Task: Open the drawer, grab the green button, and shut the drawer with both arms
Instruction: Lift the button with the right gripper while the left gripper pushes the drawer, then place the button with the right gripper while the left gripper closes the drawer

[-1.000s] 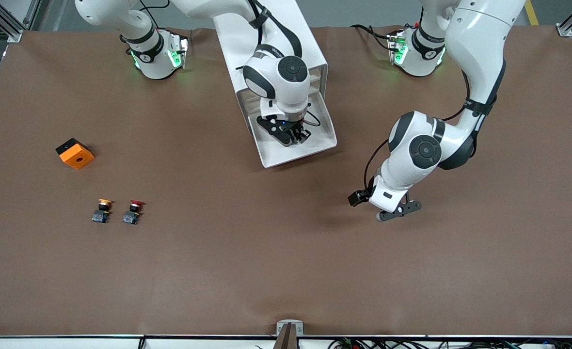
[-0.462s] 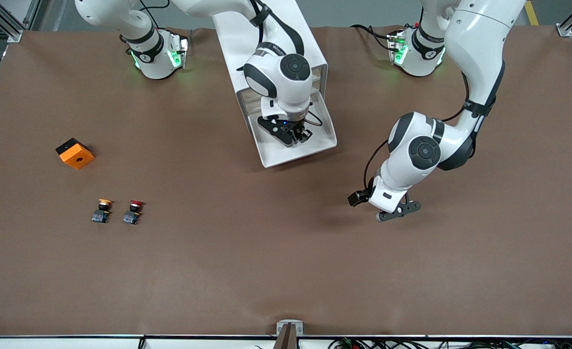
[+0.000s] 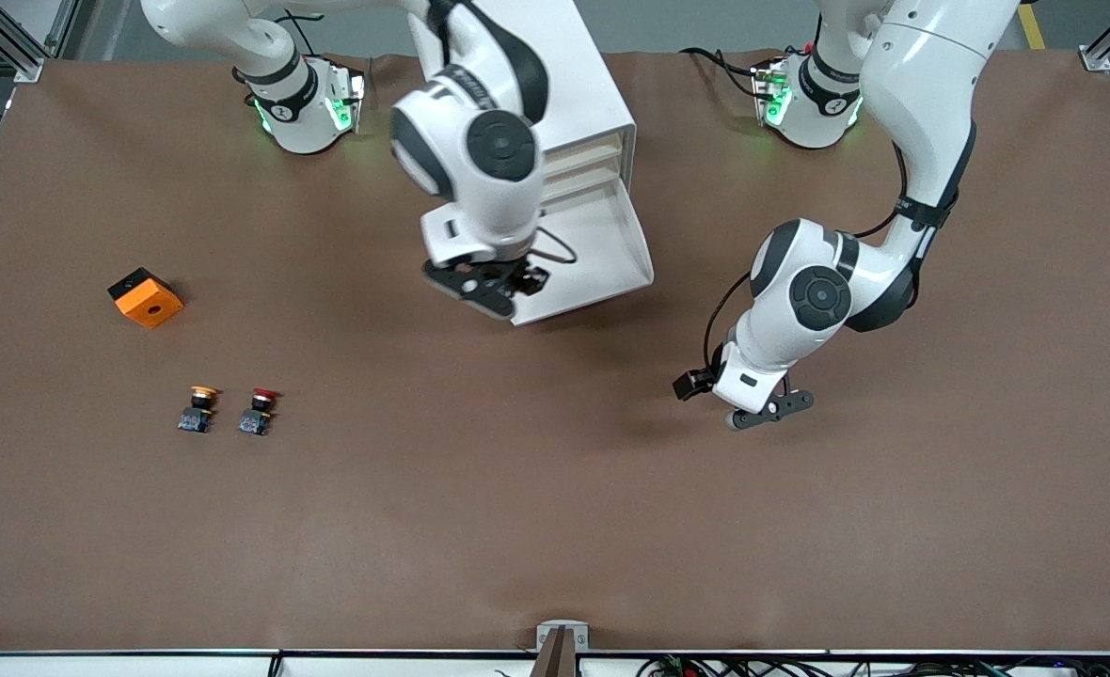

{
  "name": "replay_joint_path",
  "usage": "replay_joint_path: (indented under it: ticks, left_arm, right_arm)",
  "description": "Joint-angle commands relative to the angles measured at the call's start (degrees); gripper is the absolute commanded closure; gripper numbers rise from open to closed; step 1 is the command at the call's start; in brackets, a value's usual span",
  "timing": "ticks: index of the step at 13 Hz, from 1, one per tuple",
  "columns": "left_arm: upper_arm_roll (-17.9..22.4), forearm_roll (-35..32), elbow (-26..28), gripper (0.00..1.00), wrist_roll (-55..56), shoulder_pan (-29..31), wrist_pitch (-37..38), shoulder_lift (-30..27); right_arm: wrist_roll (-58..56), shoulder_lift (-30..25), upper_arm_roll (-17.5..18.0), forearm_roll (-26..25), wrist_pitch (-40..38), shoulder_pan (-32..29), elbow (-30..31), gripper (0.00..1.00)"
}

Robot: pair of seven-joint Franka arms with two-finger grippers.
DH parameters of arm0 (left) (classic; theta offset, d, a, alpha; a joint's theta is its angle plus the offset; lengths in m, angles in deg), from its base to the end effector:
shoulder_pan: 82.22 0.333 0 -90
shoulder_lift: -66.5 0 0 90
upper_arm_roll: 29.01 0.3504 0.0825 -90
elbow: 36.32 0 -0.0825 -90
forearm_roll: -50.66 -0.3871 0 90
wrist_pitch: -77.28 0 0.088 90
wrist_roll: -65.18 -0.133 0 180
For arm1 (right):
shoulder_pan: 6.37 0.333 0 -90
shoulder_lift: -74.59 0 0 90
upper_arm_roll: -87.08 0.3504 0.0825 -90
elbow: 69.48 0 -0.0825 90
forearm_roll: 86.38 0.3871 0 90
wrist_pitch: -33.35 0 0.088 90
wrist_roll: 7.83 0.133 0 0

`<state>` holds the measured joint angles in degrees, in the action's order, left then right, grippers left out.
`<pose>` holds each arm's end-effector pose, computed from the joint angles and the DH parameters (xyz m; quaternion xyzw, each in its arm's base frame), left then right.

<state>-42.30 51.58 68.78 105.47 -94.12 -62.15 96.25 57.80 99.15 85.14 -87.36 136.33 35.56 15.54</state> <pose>0.6179 -0.2775 0.2646 0.9850 0.1540 0.0055 0.0771 0.5240 0.4415 0.4234 0.9741 -0.2181 -0.0225 0.0550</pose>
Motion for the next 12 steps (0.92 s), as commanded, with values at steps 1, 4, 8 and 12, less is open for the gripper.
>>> replay_joint_path:
  ticks: [1,4,8,12]
  left_arm:
    - [-0.07,-1.36,-0.51,0.00,0.05,-0.84,-3.64,2.06]
    - [-0.16,-1.27,-0.42,0.00,4.59,-3.38,-3.83,2.16]
    - [-0.16,-1.36,0.10,0.00,14.01,-7.78,-1.56,2.07]
    - [-0.16,-1.36,0.02,0.00,18.32,-11.82,4.33,1.63]
  right_arm:
    - [-8.82,-3.28,0.89,-0.17,-0.59,-6.22,2.85,1.00]
    - [-21.12,-6.35,0.98,-0.17,5.80,-14.57,9.43,1.00]
    - [-32.65,-6.72,0.98,-0.17,14.17,-21.52,14.64,1.00]
    - [-39.60,-3.74,0.89,-0.25,22.24,-27.24,16.22,1.00]
